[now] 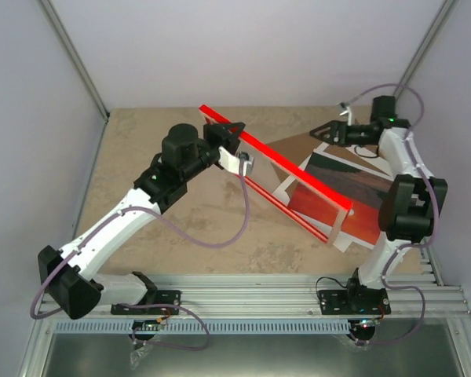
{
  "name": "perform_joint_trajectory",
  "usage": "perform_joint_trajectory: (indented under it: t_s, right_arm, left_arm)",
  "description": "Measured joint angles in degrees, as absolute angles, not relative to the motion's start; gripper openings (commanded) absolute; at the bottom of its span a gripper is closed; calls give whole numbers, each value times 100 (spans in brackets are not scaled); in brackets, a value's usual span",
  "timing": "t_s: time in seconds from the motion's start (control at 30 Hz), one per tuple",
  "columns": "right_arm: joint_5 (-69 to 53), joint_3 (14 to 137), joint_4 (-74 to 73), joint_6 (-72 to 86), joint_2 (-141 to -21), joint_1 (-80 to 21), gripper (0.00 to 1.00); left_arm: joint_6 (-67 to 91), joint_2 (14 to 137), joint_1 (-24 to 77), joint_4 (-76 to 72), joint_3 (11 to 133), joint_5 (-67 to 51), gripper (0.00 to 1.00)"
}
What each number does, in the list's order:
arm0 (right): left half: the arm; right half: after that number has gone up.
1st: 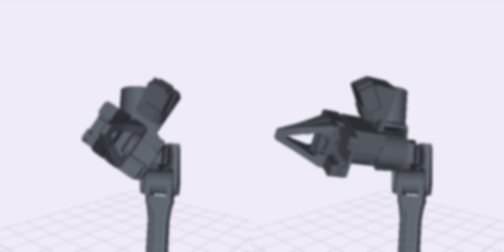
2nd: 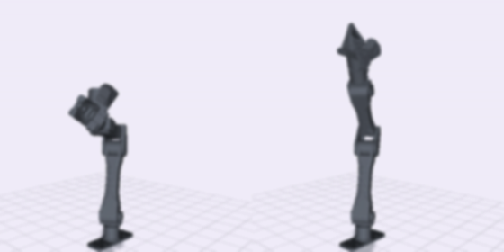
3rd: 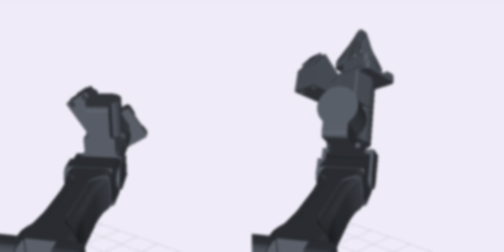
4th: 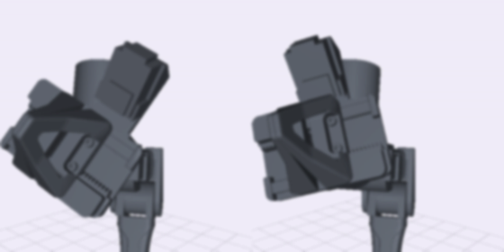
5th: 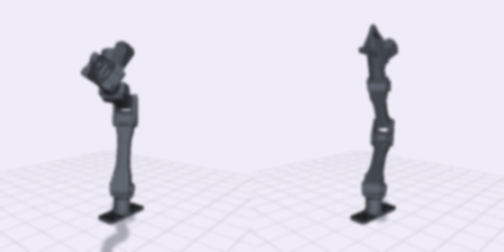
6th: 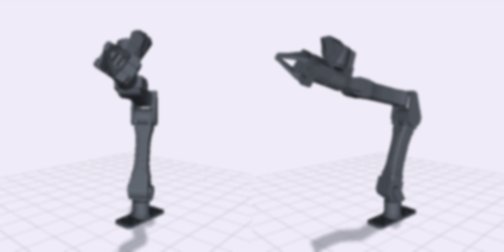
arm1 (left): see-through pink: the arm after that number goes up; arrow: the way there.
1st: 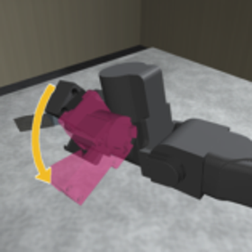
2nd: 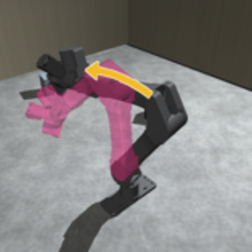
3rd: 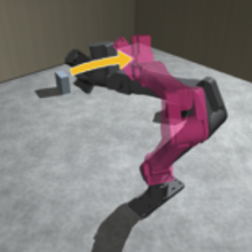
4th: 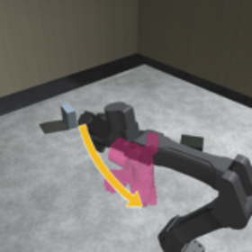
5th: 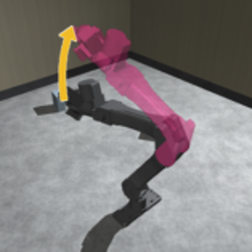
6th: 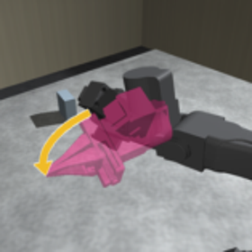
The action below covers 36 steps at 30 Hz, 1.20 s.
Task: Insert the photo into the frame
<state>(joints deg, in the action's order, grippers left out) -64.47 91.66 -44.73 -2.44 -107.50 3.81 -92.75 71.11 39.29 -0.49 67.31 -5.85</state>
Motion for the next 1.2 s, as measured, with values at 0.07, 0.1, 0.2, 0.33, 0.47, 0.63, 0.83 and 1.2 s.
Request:
perform_joint_trajectory:
  t_s: [0.07,0.1,0.2,0.33,0.47,0.63,0.83,1.2]
  right_arm:
    - [-6333,9181,-4311,-211,-10648,744,98]
    - [-6285,9181,-4235,-200,-10600,878,98]
    - [-6125,9181,-3966,-174,-10422,1181,98]
    - [-6005,9150,-3743,-202,-10263,1251,98]
    - [-5931,8838,-3444,-235,-10101,1216,98]
    - [-5905,8497,-3288,-252,-10033,1201,98]
    - [-5739,8110,-3157,-373,-9942,1138,98]
    - [-5231,7452,-3114,-1061,-9515,183,98]
  left_arm:
    - [-8711,7301,3806,349,7015,-346,0]
    - [-8357,7428,3699,587,7220,-228,0]
    - [-7275,7839,3271,1295,7946,25,0]
    - [-5555,8388,2563,2202,8980,285,0]
    - [-4073,8606,1898,3140,9435,204,0]
    - [-2316,9048,799,4193,9743,-246,0]
    - [-1199,9157,-639,4897,9006,-587,0]
    - [-1811,9249,-2333,5492,7837,-694,0]
